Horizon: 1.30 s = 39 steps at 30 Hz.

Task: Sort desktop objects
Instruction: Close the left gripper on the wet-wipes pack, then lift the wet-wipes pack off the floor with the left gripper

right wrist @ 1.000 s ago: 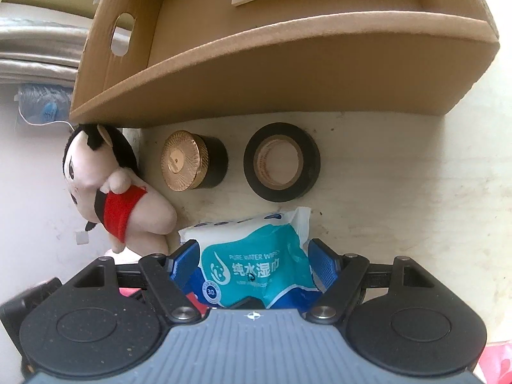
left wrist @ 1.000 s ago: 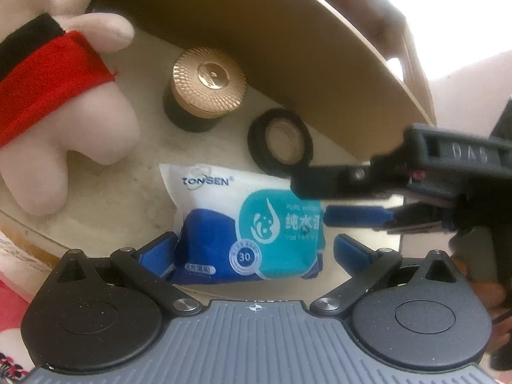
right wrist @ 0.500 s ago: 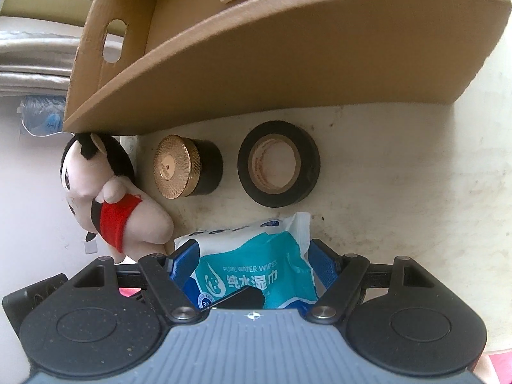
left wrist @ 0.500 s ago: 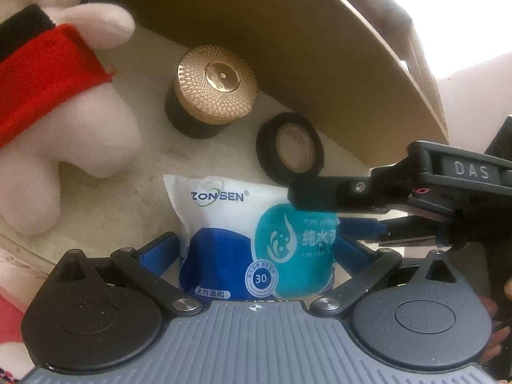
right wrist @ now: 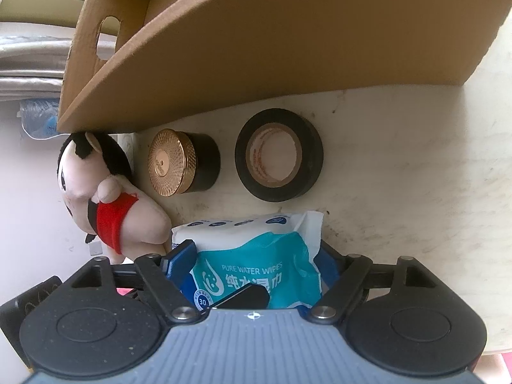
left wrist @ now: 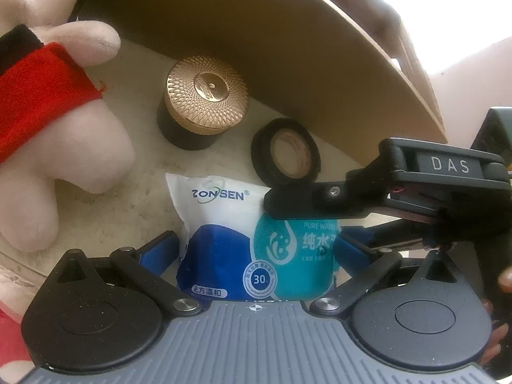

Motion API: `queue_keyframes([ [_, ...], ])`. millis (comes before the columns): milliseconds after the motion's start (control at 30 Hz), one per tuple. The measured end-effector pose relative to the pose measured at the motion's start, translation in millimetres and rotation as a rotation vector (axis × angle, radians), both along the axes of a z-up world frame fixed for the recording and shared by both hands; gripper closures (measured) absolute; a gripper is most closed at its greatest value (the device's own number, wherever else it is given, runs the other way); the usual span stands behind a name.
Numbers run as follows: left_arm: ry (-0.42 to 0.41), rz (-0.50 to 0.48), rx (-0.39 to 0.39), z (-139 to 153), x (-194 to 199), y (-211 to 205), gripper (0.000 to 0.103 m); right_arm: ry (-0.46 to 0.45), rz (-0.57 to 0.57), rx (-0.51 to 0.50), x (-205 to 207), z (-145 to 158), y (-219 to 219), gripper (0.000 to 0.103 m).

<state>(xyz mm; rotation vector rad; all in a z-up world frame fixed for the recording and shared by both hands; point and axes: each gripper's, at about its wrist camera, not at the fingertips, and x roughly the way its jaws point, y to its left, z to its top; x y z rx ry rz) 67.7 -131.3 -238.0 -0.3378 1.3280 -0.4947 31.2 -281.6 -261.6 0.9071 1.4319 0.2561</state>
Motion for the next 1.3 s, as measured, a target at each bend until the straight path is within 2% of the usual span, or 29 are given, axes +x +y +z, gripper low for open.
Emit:
queue_keyframes([
  [500,0.004,-0.006,0.009,-1,6,-3,0.0,-0.007,-0.023,-0.003,5,-4,8,0.016],
  [900,0.013,-0.01,0.006,-2,13,-4,0.0,-0.031,-0.009,-0.012,12,-4,16,0.016],
  [1300,0.021,-0.013,0.022,-3,21,-8,0.0,0.055,-0.076,0.057,-4,-14,7,0.017],
])
